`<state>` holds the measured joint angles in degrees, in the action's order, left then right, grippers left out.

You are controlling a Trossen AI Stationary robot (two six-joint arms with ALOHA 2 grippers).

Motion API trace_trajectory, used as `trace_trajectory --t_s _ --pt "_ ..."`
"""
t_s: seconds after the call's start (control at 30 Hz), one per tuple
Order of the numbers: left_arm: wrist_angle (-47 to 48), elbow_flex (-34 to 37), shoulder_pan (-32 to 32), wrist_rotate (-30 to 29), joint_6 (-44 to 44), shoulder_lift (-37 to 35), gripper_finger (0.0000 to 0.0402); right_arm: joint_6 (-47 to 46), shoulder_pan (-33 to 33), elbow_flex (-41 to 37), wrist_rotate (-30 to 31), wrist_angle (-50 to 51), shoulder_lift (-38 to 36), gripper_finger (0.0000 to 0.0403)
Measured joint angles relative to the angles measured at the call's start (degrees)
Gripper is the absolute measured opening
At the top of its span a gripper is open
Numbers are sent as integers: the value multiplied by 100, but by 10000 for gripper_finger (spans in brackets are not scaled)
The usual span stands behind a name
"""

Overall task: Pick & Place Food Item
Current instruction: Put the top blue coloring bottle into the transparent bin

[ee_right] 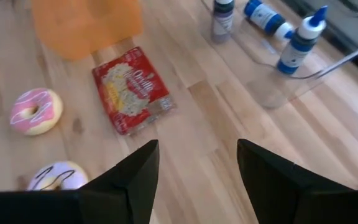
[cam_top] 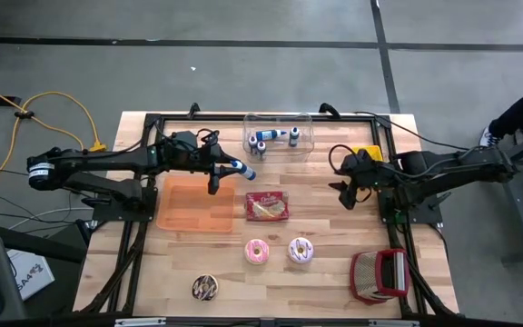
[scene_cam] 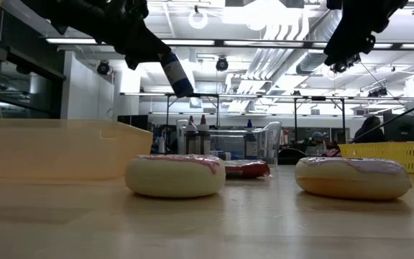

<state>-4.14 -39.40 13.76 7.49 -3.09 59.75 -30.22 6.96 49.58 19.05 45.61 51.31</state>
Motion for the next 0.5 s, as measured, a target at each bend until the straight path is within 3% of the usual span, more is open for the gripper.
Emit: trace_trajectory --t_s 0.27,0.5 --pt "2 0 7 -7 -52 0 117 2 2 0 -664 -8 0 204" --pt "-71 -205 480 -141 -108 238 117 2 2 0 -910 -22 0 204"
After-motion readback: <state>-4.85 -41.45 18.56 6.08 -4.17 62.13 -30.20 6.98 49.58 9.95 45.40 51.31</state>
